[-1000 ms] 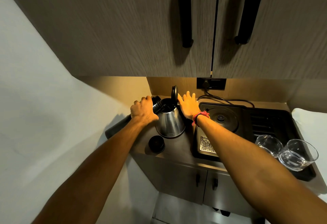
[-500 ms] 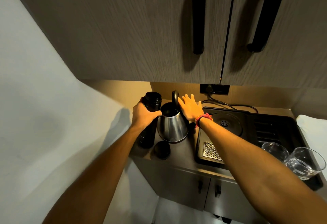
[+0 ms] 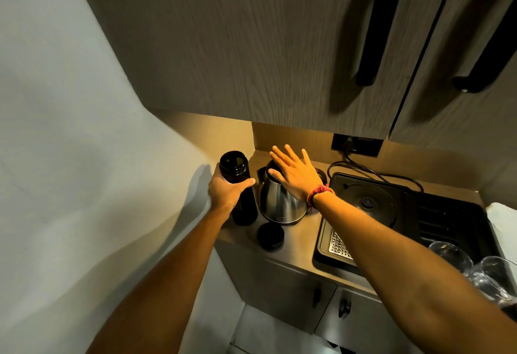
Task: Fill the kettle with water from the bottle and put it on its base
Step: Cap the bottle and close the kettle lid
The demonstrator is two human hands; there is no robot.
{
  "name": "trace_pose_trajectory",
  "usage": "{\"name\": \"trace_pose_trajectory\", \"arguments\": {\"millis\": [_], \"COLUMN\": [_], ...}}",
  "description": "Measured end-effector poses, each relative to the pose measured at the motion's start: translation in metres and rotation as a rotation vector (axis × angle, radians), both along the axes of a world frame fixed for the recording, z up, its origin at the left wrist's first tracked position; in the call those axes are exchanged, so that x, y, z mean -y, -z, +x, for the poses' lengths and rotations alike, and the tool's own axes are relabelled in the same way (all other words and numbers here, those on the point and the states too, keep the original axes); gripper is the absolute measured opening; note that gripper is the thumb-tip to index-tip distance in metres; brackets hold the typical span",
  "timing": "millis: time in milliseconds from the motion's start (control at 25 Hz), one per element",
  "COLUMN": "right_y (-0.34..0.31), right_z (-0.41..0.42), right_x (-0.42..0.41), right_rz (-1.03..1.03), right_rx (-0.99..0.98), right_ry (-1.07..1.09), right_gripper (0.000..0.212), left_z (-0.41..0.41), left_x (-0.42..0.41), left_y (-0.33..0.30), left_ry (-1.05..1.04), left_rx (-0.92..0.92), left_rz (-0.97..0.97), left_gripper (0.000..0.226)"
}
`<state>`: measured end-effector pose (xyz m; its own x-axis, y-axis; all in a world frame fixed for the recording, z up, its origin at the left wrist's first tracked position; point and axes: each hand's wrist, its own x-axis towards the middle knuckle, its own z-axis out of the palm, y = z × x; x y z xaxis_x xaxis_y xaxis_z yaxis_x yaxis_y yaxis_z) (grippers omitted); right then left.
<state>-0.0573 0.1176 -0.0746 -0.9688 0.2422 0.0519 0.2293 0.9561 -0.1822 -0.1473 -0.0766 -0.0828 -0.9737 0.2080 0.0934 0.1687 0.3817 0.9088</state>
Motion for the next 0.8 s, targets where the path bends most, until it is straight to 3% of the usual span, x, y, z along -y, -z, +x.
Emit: {"name": "trace_pose_trajectory", "arguments": {"millis": [360,440,520,600,680,800], "right_y": [-0.004,-0.005,0.004,0.029,0.055,0.083], "right_z": [0.0,0.005,0.019,0.039,0.059,0.073], "right_x": [0.013,0.025,0.044,0.06,0.072,0.083], "right_rz": [0.072,0.156,0.355,0.462,0.41,0.262], "right_rx": [0.115,0.01,-0.188,-0.266,-0.119,0.225], "right_ry": [-0.008,-0.038,-0.222,-0.47,-0.489,-0.325], "right_gripper": [0.065,0.062,0.055,0.049,0.055,0.071], "left_z": [0.004,0.005,0.004,0.005,0.006,0.006], "left_x": [0.0,0.003,0.006,0.01,0.013,0.015], "left_y": [0.0,-0.003,-0.003,-0.003,-0.003,-0.005], "left_ry": [0.039,0.054,0.069,0.082,0.085,0.099], "left_rx": [0.03,0.065,0.075,0.071,0.076,0.094], "left_rz": [-0.008,-0.015,-0.031,-0.056,-0.068,-0.064], "left_gripper": [0.095,0.099,0.099,0.096,0.093,0.09]}}
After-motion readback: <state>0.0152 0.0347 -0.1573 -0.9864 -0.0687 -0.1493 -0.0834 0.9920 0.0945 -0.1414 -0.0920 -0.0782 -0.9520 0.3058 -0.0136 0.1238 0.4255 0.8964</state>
